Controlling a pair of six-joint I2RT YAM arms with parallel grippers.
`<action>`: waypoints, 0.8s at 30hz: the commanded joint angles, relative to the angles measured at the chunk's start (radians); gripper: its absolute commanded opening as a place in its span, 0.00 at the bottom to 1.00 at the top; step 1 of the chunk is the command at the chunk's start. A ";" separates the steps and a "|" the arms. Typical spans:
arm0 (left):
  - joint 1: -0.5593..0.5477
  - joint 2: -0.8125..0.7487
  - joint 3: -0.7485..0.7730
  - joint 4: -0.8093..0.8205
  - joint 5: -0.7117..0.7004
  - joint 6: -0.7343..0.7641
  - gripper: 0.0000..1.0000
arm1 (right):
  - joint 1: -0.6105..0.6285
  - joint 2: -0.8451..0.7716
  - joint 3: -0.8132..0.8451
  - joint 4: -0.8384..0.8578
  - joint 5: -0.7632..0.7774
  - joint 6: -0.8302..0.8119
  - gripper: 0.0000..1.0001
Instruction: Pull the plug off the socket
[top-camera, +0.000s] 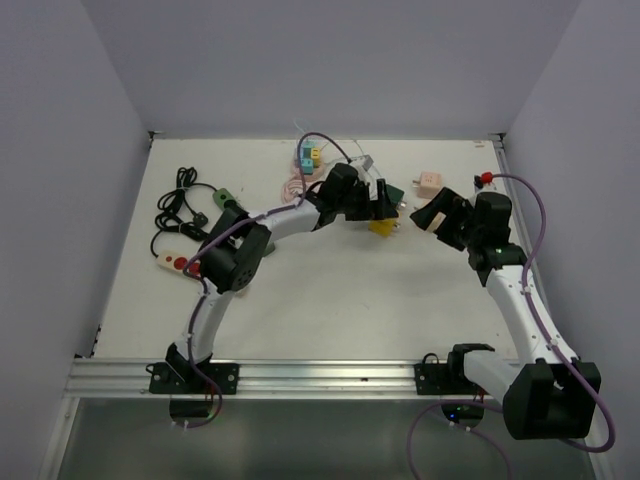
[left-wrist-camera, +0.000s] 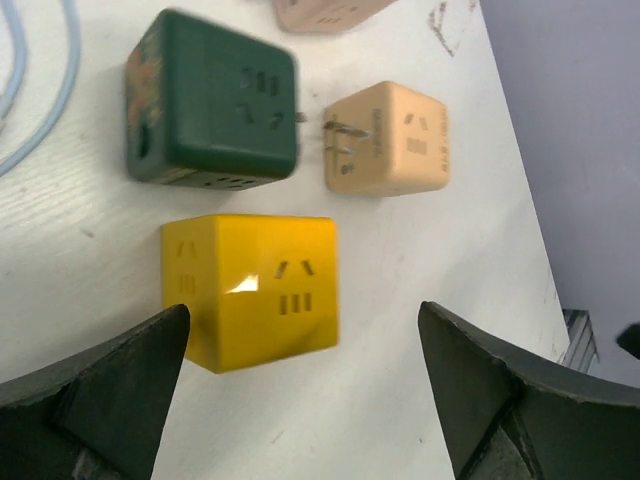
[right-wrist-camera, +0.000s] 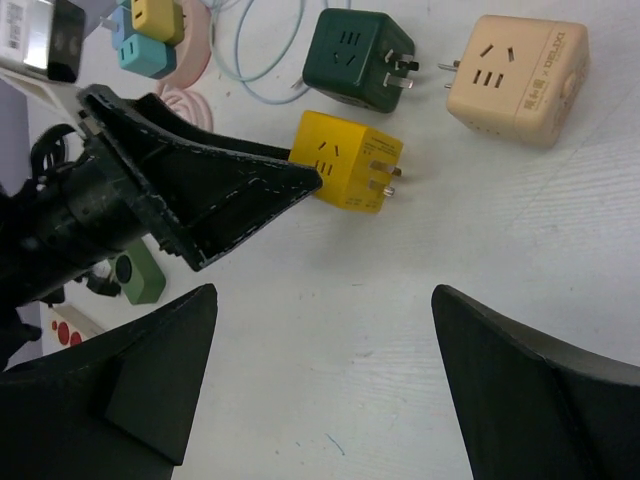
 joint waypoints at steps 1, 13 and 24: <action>-0.041 -0.143 0.145 -0.156 -0.067 0.185 0.99 | -0.006 0.000 0.000 0.066 -0.056 -0.003 0.92; -0.029 -0.611 -0.147 -0.424 -0.575 0.357 0.99 | 0.056 0.150 0.073 0.206 -0.073 0.009 0.91; 0.072 -1.210 -0.573 -0.465 -0.780 0.408 0.99 | 0.409 0.680 0.561 0.132 0.151 -0.144 0.81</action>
